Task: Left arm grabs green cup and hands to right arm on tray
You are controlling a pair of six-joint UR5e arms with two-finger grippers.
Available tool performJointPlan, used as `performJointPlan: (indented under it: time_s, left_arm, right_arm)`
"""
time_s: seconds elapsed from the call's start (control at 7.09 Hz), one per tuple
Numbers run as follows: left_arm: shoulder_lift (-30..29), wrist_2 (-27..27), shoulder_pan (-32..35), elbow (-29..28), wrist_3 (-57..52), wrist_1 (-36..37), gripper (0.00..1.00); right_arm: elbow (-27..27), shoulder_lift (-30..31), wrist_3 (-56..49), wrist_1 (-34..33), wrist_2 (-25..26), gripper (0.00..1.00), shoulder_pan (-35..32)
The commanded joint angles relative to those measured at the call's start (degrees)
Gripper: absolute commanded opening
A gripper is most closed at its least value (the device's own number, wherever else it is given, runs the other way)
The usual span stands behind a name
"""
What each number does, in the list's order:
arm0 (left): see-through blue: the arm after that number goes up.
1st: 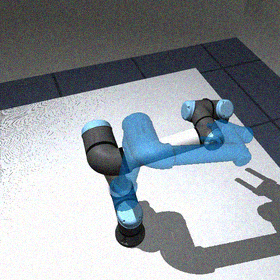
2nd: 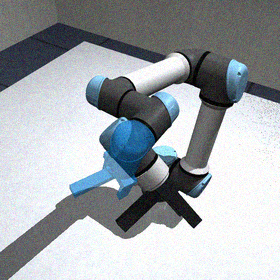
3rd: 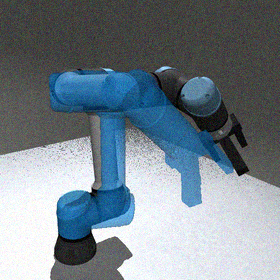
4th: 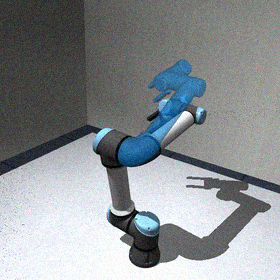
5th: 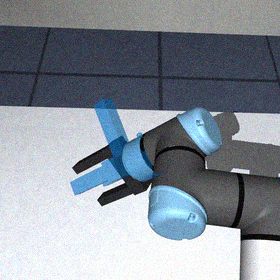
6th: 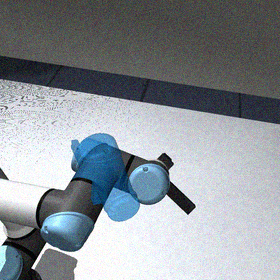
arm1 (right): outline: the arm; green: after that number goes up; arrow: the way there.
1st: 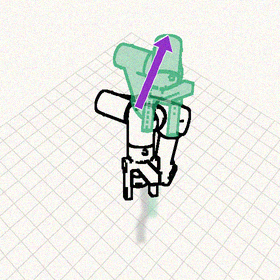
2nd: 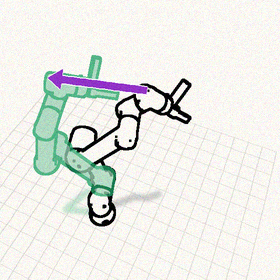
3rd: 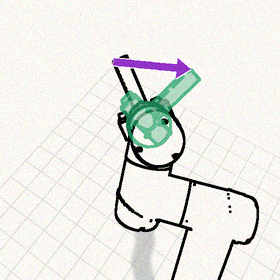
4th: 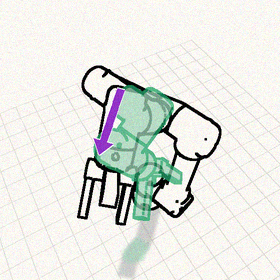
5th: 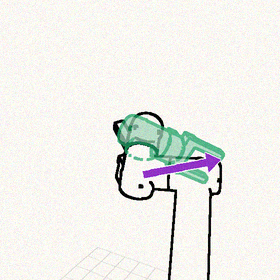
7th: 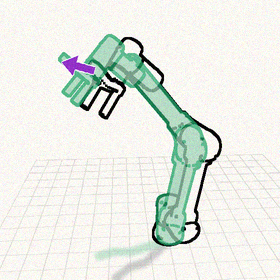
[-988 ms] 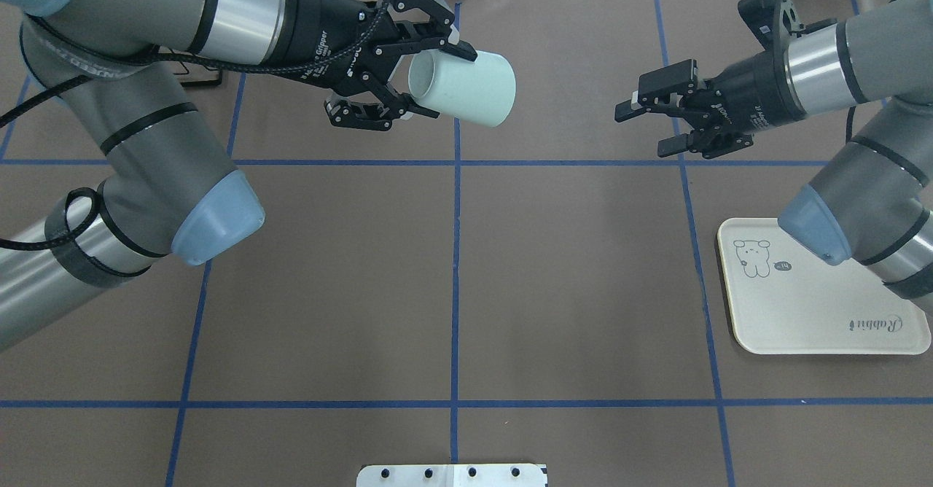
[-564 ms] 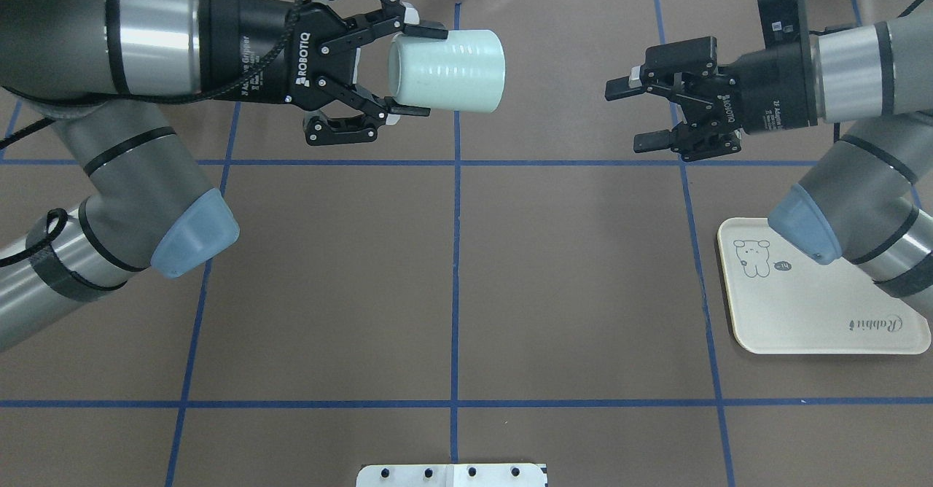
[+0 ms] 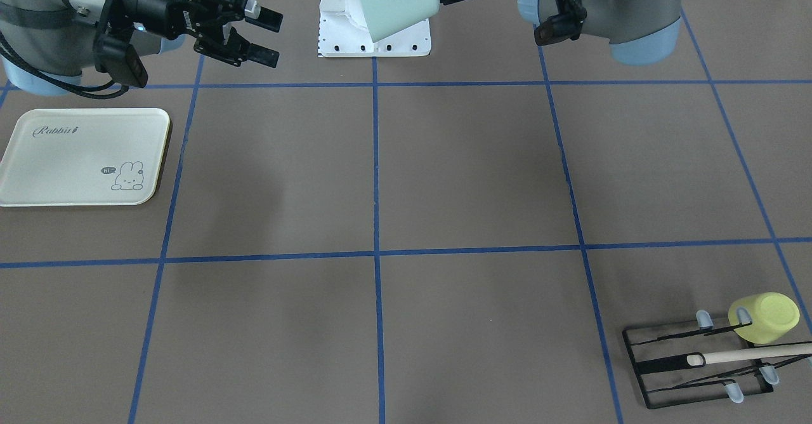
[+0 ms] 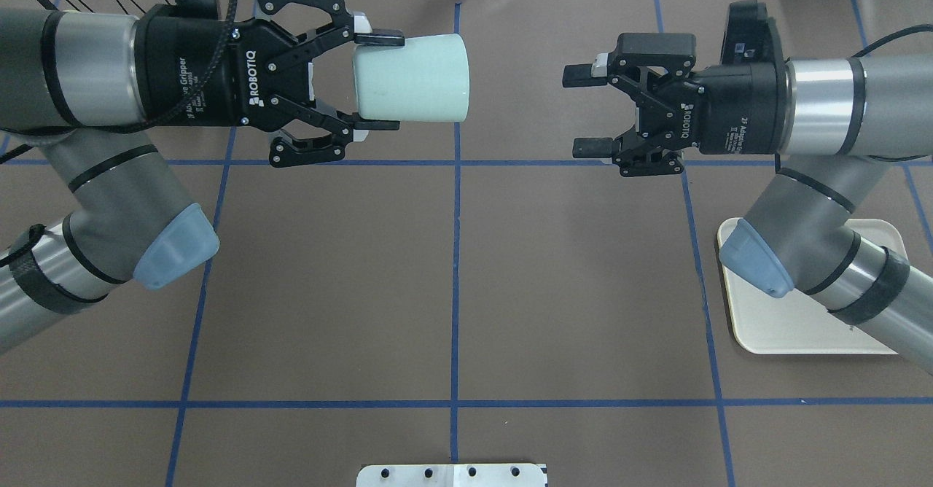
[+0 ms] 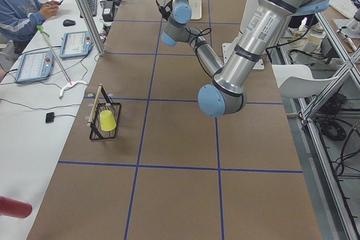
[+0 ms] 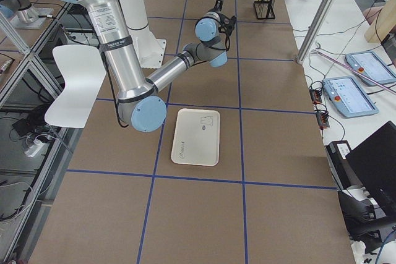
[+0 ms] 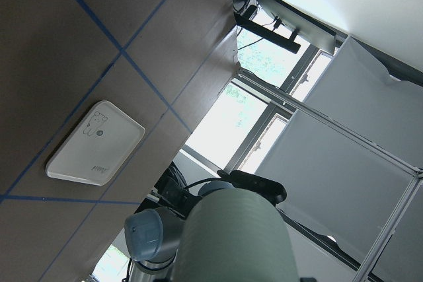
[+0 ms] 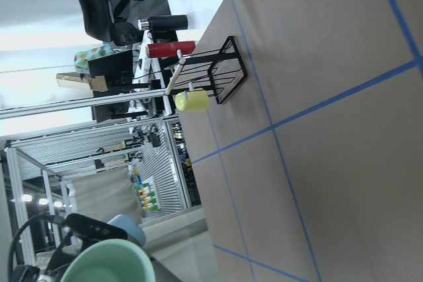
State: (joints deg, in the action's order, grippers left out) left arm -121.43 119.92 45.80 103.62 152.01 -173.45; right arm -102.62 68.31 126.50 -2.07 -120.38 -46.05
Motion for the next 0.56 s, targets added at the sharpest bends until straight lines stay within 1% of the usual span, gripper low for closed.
performJointPlan:
  time_s: [0.0, 0.14, 0.28, 0.42]
  left_arm:
    - [0.3, 0.3, -0.3, 0.4, 5.8, -1.5, 0.0]
    - [0.3, 0.1, -0.4, 0.0, 5.8, -2.0, 0.0]
    - [0.1, -1.5, -1.1, -0.1, 6.5, -4.5, 0.0]
    - [0.2, -3.9, -1.9, 0.2, 8.6, -5.7, 0.0]
  right_arm:
    - [-0.1, -1.8, 0.2, 1.5, 1.4, 0.99, 2.6]
    - [-0.1, -2.0, 0.2, 3.5, 4.7, 0.99, 5.2]
    - [0.0, -2.1, 0.2, 5.9, 8.8, 0.97, 8.5]
    - [0.0, -2.4, 0.4, 6.4, 10.2, 0.93, 9.6]
